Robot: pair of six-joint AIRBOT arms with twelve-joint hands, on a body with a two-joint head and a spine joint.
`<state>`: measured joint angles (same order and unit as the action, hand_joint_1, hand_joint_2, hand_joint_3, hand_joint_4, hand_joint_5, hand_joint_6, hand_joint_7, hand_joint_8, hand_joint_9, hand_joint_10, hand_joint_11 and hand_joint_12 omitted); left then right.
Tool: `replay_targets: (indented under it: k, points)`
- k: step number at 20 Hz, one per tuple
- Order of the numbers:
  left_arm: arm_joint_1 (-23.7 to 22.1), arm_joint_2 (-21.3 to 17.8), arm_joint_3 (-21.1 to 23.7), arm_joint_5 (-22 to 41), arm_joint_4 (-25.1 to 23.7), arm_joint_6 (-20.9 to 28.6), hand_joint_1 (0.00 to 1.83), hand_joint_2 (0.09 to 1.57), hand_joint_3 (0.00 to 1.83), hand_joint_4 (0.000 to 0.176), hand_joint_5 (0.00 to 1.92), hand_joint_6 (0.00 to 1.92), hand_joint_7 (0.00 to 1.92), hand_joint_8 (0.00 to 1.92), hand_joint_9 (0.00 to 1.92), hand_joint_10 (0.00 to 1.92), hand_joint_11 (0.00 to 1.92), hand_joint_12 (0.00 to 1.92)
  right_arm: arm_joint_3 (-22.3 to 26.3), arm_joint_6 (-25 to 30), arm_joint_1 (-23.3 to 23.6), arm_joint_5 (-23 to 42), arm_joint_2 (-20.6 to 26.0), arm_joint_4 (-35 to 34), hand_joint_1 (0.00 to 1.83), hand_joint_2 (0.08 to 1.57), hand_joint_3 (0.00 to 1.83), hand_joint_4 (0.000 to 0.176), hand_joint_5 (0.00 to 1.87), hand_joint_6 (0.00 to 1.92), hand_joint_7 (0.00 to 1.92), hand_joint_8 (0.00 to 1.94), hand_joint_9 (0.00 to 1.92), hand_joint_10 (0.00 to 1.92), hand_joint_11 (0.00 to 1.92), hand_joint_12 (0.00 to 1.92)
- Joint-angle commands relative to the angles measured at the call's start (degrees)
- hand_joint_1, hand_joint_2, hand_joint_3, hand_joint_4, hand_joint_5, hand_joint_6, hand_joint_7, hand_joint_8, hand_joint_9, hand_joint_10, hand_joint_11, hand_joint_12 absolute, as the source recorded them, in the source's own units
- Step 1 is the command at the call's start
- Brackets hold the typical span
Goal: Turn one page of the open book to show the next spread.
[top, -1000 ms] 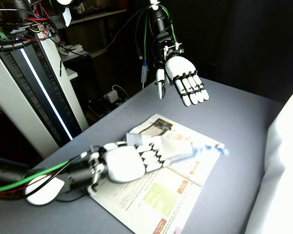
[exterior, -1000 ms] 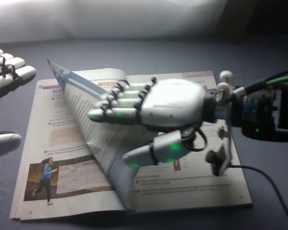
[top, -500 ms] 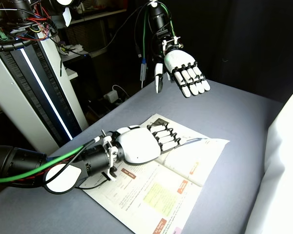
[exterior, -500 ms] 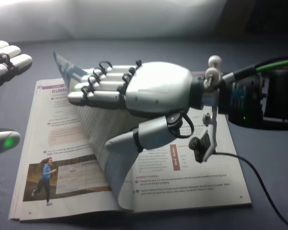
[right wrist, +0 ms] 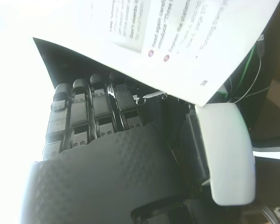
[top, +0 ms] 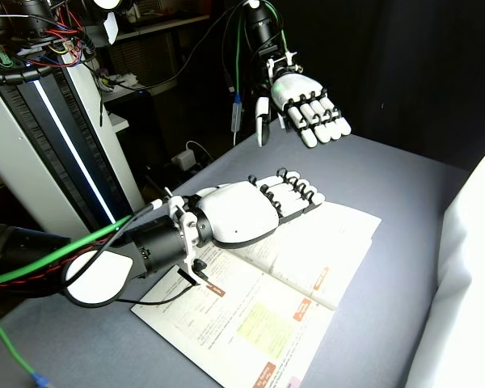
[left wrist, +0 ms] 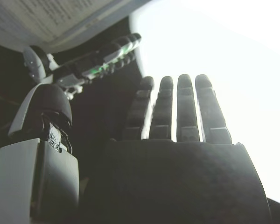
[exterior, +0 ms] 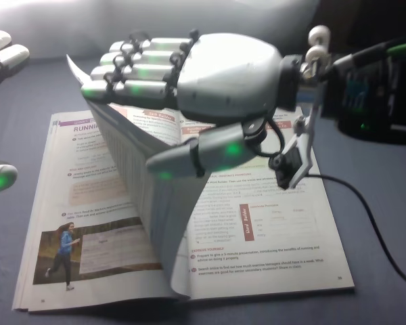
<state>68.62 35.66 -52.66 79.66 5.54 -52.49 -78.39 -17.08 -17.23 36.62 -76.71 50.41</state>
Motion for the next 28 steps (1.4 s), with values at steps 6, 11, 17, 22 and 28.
replay_targets:
  k: [6,11,17,22,28]
  points:
    - [-0.33,-0.28,0.15,8.77,2.58,-0.46,0.0,1.21,0.0,0.0,0.0,0.0,0.0,0.0,0.0,0.0,0.0,0.0,3.58,-1.07,1.5,5.12,5.39,-2.66,0.0,1.34,0.02,0.0,0.0,0.0,0.0,0.0,0.0,0.0,0.0,0.0]
    - [-0.28,-0.02,0.16,8.78,3.19,-0.56,0.0,1.21,0.0,0.0,0.0,0.0,0.0,0.0,0.0,0.0,0.0,0.0,7.07,-6.6,1.49,7.22,10.51,-8.27,0.0,1.31,0.0,0.0,0.0,0.0,0.01,0.0,0.0,0.0,0.0,0.0]
    - [1.17,0.23,0.21,9.21,3.9,-0.53,0.0,1.25,0.01,0.0,0.0,0.0,0.0,0.0,0.0,0.0,0.0,0.0,10.07,-8.12,1.21,7.97,17.22,-11.48,0.08,1.36,0.0,0.0,0.1,0.01,0.05,0.01,0.01,0.01,0.0,0.6]
    - [2.34,0.69,0.23,9.51,4.57,-0.42,0.0,1.22,0.0,0.024,0.0,0.0,0.0,0.0,0.0,0.0,0.0,0.0,14.22,-10.57,-0.09,8.6,24.3,-14.52,0.02,1.34,0.0,0.0,0.0,0.0,0.0,0.0,0.0,0.0,0.0,0.0]
    - [2.81,1.57,-0.16,8.18,4.62,0.34,0.0,1.22,0.0,0.0,0.0,0.0,0.0,0.0,0.0,0.0,0.0,0.0,18.35,-10.28,-5.27,5.07,30.54,-14.44,0.0,1.33,0.0,0.0,0.0,0.0,0.0,0.0,0.0,0.0,0.0,0.0]
